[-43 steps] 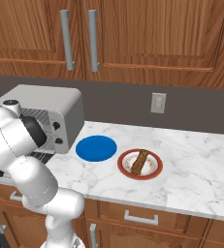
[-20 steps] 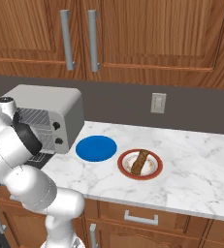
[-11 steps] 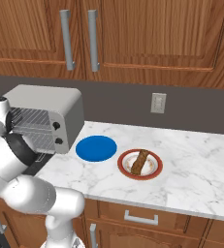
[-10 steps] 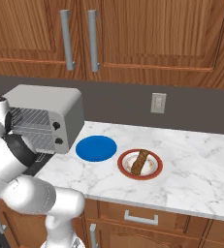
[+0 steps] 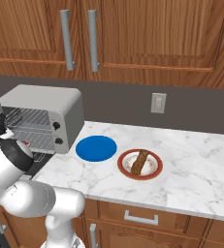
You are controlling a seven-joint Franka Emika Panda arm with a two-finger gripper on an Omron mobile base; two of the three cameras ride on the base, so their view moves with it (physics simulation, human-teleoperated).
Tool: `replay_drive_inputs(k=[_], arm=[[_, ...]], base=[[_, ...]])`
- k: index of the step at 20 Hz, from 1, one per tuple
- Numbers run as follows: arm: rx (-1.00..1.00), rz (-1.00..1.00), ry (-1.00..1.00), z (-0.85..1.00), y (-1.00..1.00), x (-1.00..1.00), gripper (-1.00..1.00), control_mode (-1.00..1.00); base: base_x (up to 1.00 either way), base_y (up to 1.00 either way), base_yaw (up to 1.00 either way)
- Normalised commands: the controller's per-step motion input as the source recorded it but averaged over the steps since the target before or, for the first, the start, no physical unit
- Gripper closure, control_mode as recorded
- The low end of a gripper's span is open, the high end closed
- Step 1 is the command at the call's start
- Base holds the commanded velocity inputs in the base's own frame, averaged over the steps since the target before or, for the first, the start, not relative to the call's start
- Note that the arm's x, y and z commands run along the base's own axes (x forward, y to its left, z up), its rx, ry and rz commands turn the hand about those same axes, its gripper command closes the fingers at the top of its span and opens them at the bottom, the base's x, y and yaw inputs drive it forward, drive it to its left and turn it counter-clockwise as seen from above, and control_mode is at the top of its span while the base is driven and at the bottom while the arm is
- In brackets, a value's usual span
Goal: Open the toaster oven door. Place the baguette on the top rack in the toaster oven and place the steak on the bottom rack.
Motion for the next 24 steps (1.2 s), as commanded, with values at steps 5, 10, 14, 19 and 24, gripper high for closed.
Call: replay_drive_inputs(k=[5,10,14,19,24], arm=[[-0.17,0.32,0.0,-0.02,0.0,-0.18,-1.0,-1.0],[-0.13,0.03,-0.09,-0.31,0.0,-0.02,-1.0,-1.0],[-0.01,-0.04,-0.13,-0.32,0.0,0.0,-1.0,-1.0],[0.0,-0.09,-0.05,-0.34,0.0,0.05,-1.0,-1.0],[0.0,-0.01,-0.02,-0.27,-0.02,0.14,-1.0,-1.0]], base=[[0.0,0.0,0.0],[0.0,0.0,0.0],[0.0,0.0,0.0],[0.0,0.0,0.0],[0.0,0.0,0.0]])
